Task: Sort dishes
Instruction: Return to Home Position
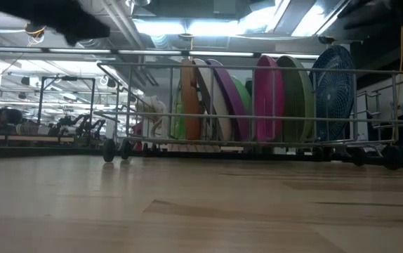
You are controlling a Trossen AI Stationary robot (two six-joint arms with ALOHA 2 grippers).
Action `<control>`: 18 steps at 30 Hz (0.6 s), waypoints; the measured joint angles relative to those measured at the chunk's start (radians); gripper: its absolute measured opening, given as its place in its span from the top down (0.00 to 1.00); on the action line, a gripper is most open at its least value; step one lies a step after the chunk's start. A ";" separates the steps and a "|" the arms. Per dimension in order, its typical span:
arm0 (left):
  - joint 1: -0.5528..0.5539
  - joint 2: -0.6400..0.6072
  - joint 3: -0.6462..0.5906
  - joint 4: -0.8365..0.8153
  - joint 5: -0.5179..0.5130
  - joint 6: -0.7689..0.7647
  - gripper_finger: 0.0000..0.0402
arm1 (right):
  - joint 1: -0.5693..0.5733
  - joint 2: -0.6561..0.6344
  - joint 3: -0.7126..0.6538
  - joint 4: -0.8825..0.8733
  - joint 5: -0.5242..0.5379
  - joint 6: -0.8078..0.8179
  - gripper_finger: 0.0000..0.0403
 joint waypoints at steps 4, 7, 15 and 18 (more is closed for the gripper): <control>0.000 -0.162 -0.141 0.007 -0.001 -0.069 0.71 | 0.126 -0.103 -0.145 0.187 -0.002 -0.009 0.66; 0.000 -0.262 -0.240 0.005 -0.001 -0.107 0.71 | 0.248 -0.167 -0.230 0.304 -0.005 -0.041 0.66; 0.000 -0.447 -0.407 0.008 -0.002 -0.117 0.71 | 0.511 -0.204 -0.389 0.432 0.123 -0.031 0.66; 0.000 -0.446 -0.434 0.010 -0.003 -0.115 0.71 | 0.590 -0.204 -0.439 0.432 0.193 0.019 0.66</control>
